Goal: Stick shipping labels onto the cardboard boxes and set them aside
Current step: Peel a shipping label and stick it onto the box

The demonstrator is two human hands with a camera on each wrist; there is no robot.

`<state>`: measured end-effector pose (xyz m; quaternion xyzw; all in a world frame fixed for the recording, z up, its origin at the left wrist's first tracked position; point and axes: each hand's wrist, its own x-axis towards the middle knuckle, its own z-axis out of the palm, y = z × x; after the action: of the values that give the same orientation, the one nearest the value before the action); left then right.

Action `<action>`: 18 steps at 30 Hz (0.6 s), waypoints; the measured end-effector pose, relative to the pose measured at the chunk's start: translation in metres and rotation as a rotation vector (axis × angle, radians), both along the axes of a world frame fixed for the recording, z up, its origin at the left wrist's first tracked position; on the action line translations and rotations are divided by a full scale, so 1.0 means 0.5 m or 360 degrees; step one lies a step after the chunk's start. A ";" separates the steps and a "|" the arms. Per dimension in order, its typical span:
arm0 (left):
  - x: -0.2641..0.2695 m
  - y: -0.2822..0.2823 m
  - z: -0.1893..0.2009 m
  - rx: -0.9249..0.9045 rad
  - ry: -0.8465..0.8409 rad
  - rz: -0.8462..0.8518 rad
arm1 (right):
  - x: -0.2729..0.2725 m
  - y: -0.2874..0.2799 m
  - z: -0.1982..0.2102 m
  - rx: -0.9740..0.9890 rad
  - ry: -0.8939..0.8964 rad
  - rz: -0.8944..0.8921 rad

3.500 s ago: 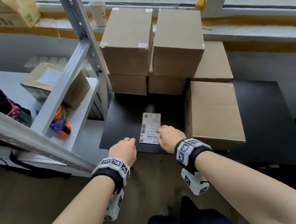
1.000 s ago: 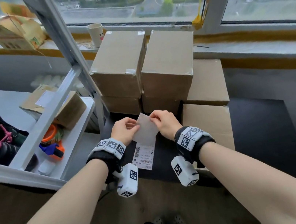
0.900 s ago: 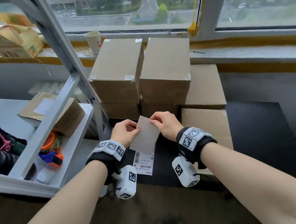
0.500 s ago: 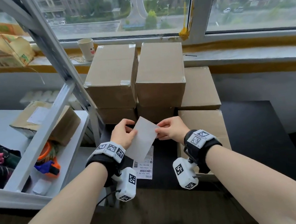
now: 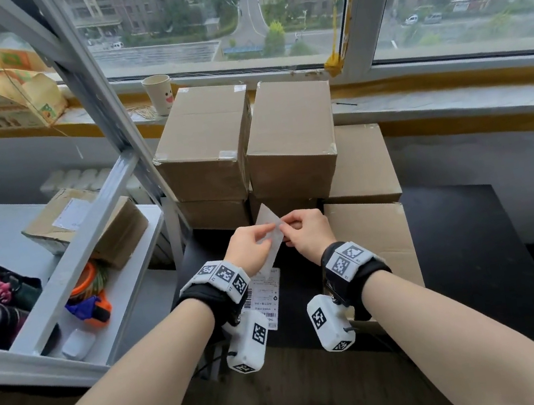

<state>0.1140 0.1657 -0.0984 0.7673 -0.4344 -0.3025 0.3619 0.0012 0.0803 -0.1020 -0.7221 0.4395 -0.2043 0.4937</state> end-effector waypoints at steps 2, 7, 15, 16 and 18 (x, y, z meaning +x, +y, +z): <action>-0.005 -0.004 0.002 -0.0073 0.0107 -0.0014 | 0.002 0.006 0.005 -0.0135 0.0054 0.0073; -0.009 -0.016 0.015 -0.0191 0.0428 0.0099 | 0.014 0.016 0.010 -0.0190 0.0116 0.0195; 0.018 -0.014 0.008 -0.0233 0.0687 0.0330 | 0.023 0.017 0.018 -0.0214 0.0101 0.0248; 0.021 -0.014 0.007 -0.0244 0.0695 0.0350 | 0.025 0.017 0.019 -0.0211 0.0087 0.0243; 0.024 -0.013 0.007 -0.0257 0.0712 0.0382 | 0.027 0.017 0.020 -0.0214 0.0064 0.0230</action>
<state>0.1262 0.1590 -0.0948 0.6959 -0.2723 -0.3839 0.5423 0.0145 0.0889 -0.0923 -0.7872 0.3816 -0.1827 0.4487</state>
